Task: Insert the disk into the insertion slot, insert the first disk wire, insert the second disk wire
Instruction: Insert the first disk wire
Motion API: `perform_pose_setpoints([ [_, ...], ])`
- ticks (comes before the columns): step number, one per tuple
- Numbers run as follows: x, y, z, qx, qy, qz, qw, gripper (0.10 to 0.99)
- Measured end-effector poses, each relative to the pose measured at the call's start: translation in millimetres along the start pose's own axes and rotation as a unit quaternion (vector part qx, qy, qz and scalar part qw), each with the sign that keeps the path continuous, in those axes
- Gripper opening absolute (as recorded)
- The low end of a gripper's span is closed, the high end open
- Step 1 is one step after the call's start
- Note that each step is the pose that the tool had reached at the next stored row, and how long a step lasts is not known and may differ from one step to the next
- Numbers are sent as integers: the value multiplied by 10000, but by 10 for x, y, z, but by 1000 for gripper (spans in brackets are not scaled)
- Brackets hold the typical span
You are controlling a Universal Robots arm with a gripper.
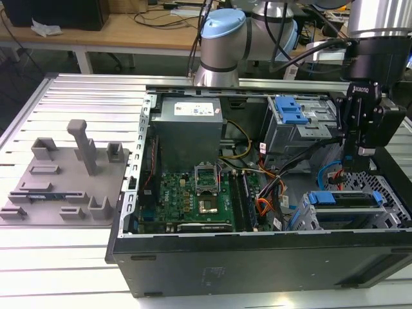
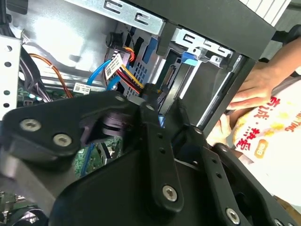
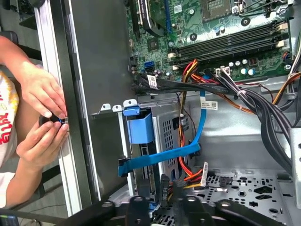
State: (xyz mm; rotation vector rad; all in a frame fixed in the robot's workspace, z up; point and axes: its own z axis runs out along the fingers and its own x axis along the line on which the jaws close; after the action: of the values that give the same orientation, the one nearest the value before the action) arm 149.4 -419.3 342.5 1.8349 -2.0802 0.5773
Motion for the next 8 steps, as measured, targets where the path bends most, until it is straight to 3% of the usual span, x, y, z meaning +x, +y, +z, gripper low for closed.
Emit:
perform_pose_setpoints([
  [1,-1,0,2,2,11,0,10000,259],
  [8,-8,0,14,10,69,-3,10000,259],
])
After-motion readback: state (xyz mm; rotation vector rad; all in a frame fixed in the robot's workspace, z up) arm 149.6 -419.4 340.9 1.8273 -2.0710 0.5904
